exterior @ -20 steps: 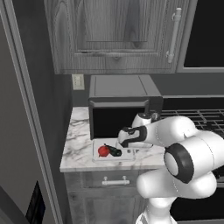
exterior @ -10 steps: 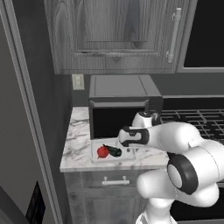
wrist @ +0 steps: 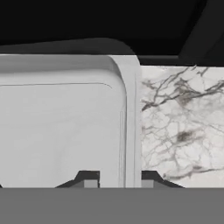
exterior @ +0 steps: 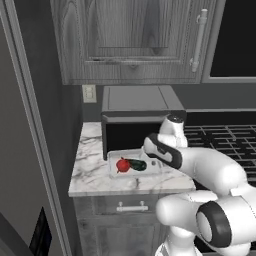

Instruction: Take the eggplant and bell pepper out of the freezer and place them in the tupperware container on the counter. Then put the tupperware containing the vegetables back in the freezer.

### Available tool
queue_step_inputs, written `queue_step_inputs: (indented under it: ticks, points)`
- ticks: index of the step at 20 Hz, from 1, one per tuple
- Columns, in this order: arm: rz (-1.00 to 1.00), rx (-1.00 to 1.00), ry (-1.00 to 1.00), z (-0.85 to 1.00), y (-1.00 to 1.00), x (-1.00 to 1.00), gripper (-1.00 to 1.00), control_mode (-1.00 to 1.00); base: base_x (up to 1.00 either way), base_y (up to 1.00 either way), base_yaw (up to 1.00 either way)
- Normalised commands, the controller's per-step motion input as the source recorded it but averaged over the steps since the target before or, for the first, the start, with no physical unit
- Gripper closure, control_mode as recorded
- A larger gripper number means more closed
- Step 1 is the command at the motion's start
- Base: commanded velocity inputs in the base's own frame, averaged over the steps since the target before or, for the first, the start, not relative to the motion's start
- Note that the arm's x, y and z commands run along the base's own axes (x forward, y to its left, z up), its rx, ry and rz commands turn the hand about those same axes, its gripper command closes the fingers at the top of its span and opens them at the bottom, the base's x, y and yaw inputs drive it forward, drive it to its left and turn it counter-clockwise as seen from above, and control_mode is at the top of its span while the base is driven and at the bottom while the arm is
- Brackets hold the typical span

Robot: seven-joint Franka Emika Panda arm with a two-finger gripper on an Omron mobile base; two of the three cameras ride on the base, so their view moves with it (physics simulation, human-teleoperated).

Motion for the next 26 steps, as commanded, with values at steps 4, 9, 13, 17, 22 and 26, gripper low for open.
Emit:
queue_step_inputs:
  ticks: [4,9,13,17,22,26]
  points:
    - [0.00,0.00,0.00,0.51,-0.33,-0.57,1.00,-1.00,0.00,0.00,0.00]
    - [0.00,0.01,0.00,0.62,-0.22,-0.51,1.00,-1.00,0.00,0.00,0.00]
    - [0.00,0.02,0.00,0.76,-0.18,-0.49,1.00,-1.00,0.00,0.00,0.00]
    - [0.00,0.03,0.02,0.81,-0.12,-0.58,1.00,-1.00,0.00,0.00,0.00]
    - [0.00,0.03,0.00,0.85,-0.13,-0.54,1.00,-1.00,0.00,0.00,0.00]
    - [-0.09,0.03,0.02,0.73,-0.08,-0.26,1.00,-1.00,0.00,0.00,0.00]
